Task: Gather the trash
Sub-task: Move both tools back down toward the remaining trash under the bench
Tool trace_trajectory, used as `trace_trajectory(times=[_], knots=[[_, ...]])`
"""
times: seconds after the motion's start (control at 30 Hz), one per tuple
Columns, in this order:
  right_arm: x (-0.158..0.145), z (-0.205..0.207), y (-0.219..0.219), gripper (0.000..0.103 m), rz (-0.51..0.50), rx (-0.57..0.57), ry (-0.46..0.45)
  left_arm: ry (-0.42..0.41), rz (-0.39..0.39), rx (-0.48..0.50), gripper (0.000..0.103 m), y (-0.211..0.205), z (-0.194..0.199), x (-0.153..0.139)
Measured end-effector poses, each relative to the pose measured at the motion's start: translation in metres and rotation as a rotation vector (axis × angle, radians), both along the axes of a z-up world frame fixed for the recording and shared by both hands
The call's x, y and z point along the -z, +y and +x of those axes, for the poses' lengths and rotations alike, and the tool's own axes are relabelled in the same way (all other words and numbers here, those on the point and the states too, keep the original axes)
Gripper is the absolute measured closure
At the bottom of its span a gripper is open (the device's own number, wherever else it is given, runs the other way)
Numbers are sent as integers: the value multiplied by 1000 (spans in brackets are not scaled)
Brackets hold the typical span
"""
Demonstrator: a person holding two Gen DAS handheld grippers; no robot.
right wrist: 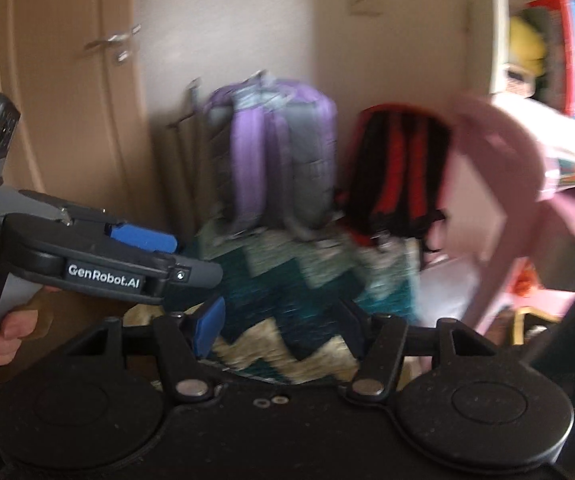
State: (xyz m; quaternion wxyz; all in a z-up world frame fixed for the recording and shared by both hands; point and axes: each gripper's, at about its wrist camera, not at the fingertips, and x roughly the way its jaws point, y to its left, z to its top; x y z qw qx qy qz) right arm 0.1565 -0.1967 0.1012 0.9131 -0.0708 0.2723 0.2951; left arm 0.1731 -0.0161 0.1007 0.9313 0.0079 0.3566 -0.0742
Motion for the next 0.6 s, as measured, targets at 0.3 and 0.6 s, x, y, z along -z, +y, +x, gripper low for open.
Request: trace_trajectory(times=[0.3, 0.6], knots=[[76, 18, 79, 42, -52, -111, 123, 76, 15, -119, 23, 80, -2, 63], [178, 65, 112, 41, -95, -79, 294, 211, 12, -175, 21, 137, 31, 152]])
